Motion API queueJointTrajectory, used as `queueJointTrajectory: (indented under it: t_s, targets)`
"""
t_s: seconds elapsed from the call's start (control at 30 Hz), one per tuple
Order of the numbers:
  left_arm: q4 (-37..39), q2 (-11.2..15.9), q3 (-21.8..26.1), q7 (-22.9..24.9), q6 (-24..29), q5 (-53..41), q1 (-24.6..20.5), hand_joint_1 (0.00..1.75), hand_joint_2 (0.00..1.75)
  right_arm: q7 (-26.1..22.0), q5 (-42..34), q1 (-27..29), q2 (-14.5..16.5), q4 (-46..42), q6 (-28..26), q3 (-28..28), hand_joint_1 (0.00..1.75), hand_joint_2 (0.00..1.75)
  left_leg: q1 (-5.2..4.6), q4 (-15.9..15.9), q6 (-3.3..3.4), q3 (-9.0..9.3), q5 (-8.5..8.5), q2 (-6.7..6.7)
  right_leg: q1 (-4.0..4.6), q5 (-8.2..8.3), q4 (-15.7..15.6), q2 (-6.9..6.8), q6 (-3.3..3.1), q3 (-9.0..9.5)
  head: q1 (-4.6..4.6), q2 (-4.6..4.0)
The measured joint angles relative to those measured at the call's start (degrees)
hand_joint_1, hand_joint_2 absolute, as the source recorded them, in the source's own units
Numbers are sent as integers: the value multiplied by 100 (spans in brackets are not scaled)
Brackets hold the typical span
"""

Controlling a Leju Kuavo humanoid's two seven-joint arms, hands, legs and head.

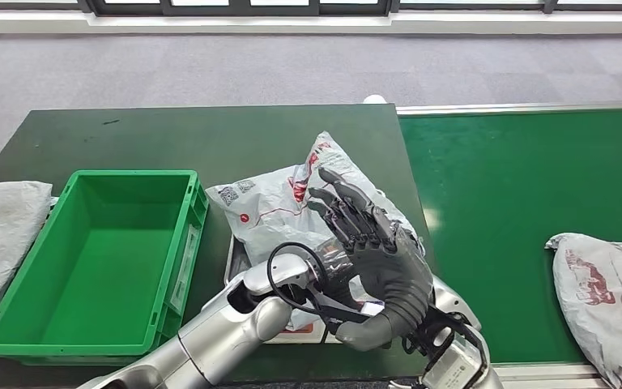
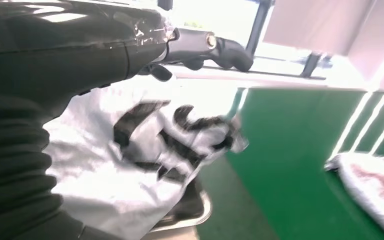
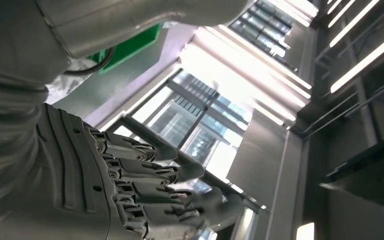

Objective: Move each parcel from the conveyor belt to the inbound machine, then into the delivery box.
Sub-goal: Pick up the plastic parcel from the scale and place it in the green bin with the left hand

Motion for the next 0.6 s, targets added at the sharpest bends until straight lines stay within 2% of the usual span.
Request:
queueJointTrajectory:
  t_s: [0.03, 0.13, 0.27, 0.53, 0.6]
  targets:
    - [-125, 31, 4, 1, -1, 11, 31, 0, 175, 2, 2, -2, 0, -3, -11, -3, 0, 175, 0, 0, 0, -1, 0, -1, 0, 0, 0, -1, 0, 0, 0, 0]
    - [-372, 92, 26, 91, 107, -12, 84, 0, 175, 10, 22, -1, 2, -20, -25, -7, 0, 175, 0, -1, 0, -2, 0, 1, 0, 0, 0, 2, 0, -1, -1, 0]
    - [-462, 125, 105, 247, 432, -172, 89, 0, 0, 27, 64, 1, 14, -46, -31, -9, 0, 175, 0, -1, 0, -2, 0, 1, 1, 0, 0, 2, 0, -1, -1, 0]
    - [-636, 175, 315, 375, 561, -208, 110, 0, 0, 31, 100, -2, 42, -66, -58, -11, 0, 175, 0, 0, 0, -2, 0, 1, 0, 1, 0, 2, 0, -2, 0, 0]
    - [-655, 180, 326, 442, 560, -211, 114, 0, 87, 33, 104, -6, 51, -78, -57, -13, 0, 175, 0, 0, 0, -2, 0, 0, 0, 0, 0, 2, 0, -2, 1, 0]
